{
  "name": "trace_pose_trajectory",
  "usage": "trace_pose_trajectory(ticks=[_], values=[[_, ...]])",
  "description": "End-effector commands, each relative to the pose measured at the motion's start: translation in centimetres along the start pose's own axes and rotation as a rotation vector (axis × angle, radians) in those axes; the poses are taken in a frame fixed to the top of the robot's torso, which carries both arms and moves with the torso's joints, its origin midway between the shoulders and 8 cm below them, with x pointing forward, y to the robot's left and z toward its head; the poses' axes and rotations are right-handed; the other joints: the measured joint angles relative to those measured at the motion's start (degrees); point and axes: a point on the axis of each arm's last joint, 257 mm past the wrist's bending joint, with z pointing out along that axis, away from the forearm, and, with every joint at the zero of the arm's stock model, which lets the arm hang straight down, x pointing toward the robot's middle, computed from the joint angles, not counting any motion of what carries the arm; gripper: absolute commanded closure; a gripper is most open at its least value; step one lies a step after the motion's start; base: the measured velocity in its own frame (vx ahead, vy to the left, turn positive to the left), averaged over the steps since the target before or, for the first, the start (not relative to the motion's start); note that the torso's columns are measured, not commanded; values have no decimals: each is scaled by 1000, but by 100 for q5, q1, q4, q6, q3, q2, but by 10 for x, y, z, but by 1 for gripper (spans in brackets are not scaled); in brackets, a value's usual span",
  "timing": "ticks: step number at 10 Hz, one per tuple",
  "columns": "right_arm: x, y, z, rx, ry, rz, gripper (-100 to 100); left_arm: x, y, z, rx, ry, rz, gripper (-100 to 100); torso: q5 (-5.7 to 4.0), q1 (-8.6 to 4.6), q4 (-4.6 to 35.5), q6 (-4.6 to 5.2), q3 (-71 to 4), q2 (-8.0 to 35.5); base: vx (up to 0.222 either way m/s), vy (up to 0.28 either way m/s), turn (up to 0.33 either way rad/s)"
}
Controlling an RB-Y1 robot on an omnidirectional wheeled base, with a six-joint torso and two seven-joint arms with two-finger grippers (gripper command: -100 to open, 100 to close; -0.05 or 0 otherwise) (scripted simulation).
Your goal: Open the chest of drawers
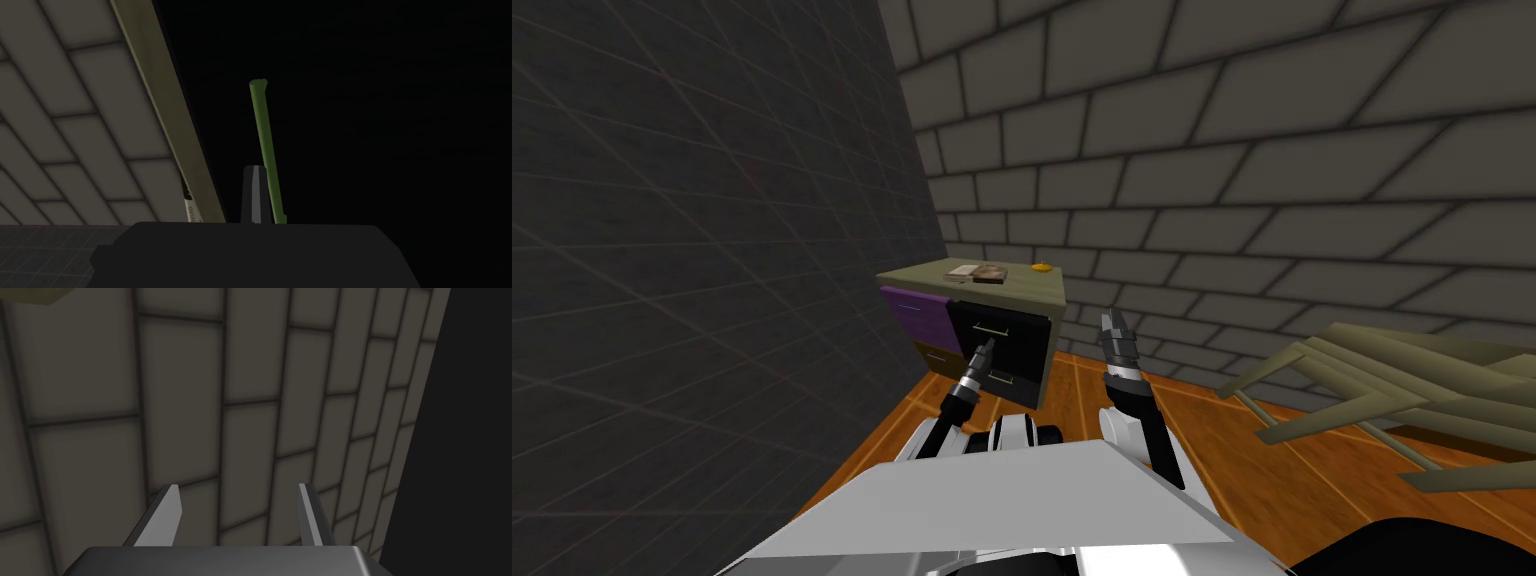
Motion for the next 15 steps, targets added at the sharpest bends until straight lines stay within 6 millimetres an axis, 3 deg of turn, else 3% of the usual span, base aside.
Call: trace_pose_trajectory(ticks=[1, 2, 3, 4, 6, 10, 11, 15], values=[[0, 0, 0, 0, 0, 0, 0, 2, -4, -5, 3, 5, -3, 100, -2, -10, -6, 0, -15, -28, -163, 87, 22], [0, 0, 0, 0, 0, 0, 0, 1, -2, -3, 2, 3, -2, 100, -4, -12, -16, -1, -35, -58, -77, 47, -1], [0, 0, 0, 0, 0, 0, 0, 0, 3, -2, -13, 0, 5, -100, -8, -32, -25, 0, -57, -93, 45, -99, -22], [0, 0, 0, 0, 0, 0, 0, 0, 5, -1, -17, -1, 7, -100, -20, -76, -34, 0, -74, -120, 123, -170, -3], [0, 0, 0, 0, 0, 0, 0, -2, 12, 2, -35, -6, 16, -100, -13, -43, -27, -1, -57, -90, 144, -159, -5], [0, 0, 0, 0, 0, 0, 0, -3, 3, 0, -30, -6, 18, -100, -2, -8, -14, -1, -32, -53, 82, -48, -9], [0, 0, 0, 0, 0, 0, 0, -2, 9, 1, -30, -5, 14, 100, -4, -12, -14, -1, -29, -44, -73, 35, 31], [0, 0, 0, 0, 0, 0, 0, 1, -4, -8, -26, 2, 19, 100, -6, -5, 6, -8, -10, -11, -126, 46, 12]])
